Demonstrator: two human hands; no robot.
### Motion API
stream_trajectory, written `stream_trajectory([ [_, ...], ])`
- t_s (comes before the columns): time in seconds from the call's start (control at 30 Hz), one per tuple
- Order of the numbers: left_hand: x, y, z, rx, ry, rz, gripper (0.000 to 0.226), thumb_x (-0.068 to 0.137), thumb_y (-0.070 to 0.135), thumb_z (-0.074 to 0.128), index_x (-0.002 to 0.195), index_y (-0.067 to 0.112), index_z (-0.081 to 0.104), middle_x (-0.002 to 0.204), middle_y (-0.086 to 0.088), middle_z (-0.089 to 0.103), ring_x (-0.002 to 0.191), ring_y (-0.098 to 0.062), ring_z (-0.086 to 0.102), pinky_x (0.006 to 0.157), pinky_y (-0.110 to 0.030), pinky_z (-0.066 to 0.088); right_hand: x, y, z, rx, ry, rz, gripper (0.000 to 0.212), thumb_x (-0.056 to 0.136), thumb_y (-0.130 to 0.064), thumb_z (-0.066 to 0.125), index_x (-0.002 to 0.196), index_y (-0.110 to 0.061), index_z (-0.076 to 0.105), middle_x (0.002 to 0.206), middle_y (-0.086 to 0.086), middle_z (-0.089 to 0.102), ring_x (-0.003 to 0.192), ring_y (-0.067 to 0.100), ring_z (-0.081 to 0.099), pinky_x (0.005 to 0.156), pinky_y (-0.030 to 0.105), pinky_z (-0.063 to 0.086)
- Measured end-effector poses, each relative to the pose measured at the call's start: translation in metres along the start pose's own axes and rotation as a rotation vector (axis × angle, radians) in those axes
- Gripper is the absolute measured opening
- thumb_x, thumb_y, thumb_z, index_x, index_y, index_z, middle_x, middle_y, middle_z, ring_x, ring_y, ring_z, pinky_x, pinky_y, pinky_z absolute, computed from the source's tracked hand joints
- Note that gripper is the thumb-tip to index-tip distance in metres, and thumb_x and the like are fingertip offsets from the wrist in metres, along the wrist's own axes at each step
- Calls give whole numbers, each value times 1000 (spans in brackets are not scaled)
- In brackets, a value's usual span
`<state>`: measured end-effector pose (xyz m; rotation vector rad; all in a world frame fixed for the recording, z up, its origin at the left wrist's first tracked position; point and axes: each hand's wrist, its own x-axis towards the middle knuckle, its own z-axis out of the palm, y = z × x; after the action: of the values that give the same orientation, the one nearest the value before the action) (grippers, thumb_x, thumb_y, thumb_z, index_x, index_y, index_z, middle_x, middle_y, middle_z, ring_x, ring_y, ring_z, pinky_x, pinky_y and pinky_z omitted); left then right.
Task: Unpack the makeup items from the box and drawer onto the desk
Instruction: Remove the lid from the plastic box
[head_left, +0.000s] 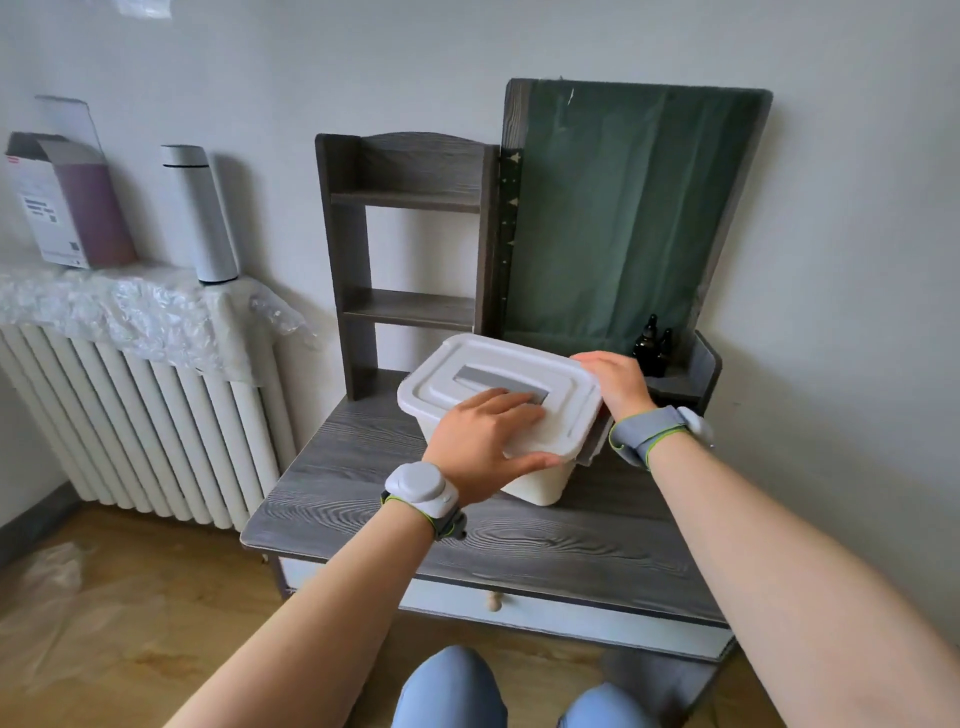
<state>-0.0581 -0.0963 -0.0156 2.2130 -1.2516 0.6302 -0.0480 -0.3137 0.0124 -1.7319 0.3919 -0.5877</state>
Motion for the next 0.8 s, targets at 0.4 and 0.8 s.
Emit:
stream_trajectory([
  [0.4, 21, 18, 36, 112, 29, 1, 59, 82, 66, 47, 116, 23, 68, 121, 2, 68, 112, -22, 62, 92, -36, 49, 1, 34, -30, -47, 40, -17, 24, 89, -5, 56, 110, -2, 69, 119, 14, 66, 116, 23, 57, 106, 31, 40],
  [0.8, 45, 27, 21, 140, 119, -9, 52, 87, 65, 42, 114, 28, 68, 108, 6, 72, 95, -23, 68, 72, -31, 51, -6, 29, -29, 72, 122, 73, 42, 101, -37, 37, 111, -10, 68, 126, 10, 61, 118, 25, 53, 107, 36, 36],
])
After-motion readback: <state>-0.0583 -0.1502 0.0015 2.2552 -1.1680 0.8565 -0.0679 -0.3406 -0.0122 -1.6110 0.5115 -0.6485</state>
